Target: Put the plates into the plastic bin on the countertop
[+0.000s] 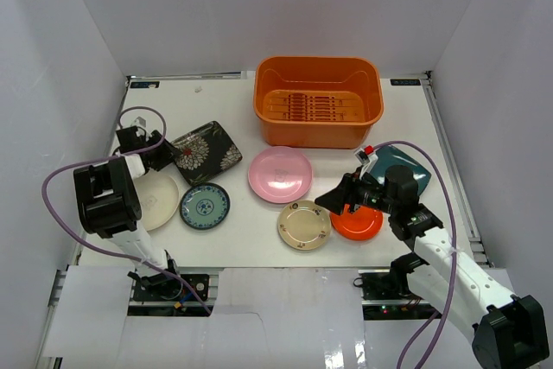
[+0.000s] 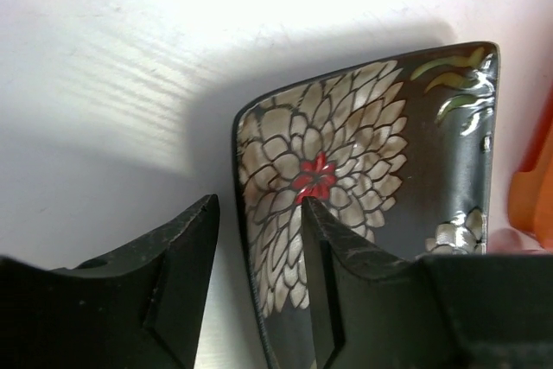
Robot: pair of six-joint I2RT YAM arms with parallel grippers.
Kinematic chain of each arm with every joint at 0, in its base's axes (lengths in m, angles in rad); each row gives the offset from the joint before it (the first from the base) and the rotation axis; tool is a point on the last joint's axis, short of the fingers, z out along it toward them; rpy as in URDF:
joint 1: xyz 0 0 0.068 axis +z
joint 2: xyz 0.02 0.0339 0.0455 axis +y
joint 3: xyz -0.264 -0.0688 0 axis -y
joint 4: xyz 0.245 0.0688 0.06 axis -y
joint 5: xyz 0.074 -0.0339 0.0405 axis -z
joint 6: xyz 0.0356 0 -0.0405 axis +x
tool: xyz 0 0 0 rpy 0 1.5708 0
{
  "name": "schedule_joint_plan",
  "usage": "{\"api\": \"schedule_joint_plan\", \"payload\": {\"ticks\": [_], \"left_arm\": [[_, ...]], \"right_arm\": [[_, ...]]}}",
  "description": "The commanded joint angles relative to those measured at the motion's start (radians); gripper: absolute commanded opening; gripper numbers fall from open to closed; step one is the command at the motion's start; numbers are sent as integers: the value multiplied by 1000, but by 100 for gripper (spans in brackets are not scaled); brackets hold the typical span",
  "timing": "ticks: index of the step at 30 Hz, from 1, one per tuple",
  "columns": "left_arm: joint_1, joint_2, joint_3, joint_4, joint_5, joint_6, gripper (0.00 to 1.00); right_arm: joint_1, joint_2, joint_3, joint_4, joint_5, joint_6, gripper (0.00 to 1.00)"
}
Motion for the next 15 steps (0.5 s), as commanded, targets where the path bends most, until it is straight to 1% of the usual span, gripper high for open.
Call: {"api": "schedule_joint_plan", "payload": {"ticks": [1, 4, 6, 7, 8, 9, 10, 11, 14, 15], "left_arm": [[0, 40, 4, -3, 44, 0, 51], [-1, 58, 9, 19, 59, -18, 41], [0, 66, 9, 34, 90, -40, 40], [0, 69, 9, 48, 98, -47, 34], [0, 72, 7, 51, 107, -52, 31], [0, 77, 9, 53, 108, -58, 24], [-1, 80, 10, 53, 108, -57, 24], [-1, 80, 9, 51, 108, -57, 15], [0, 68, 18, 47, 101, -67, 0], [0, 57, 24, 43, 104, -81, 0]], "right_arm": [[8, -10, -2, 33, 16, -2, 70], [9, -1, -2, 42, 24, 2, 70], [11, 10, -2, 46, 28, 7, 70], [11, 13, 1, 52, 30, 7, 70], [12, 17, 4, 57, 32, 12, 70], [14, 26, 10, 65, 32, 13, 70], [14, 33, 10, 68, 33, 15, 70], [17, 37, 18, 69, 33, 15, 69], [20, 54, 36, 72, 41, 13, 69], [22, 63, 42, 74, 42, 12, 70]]}}
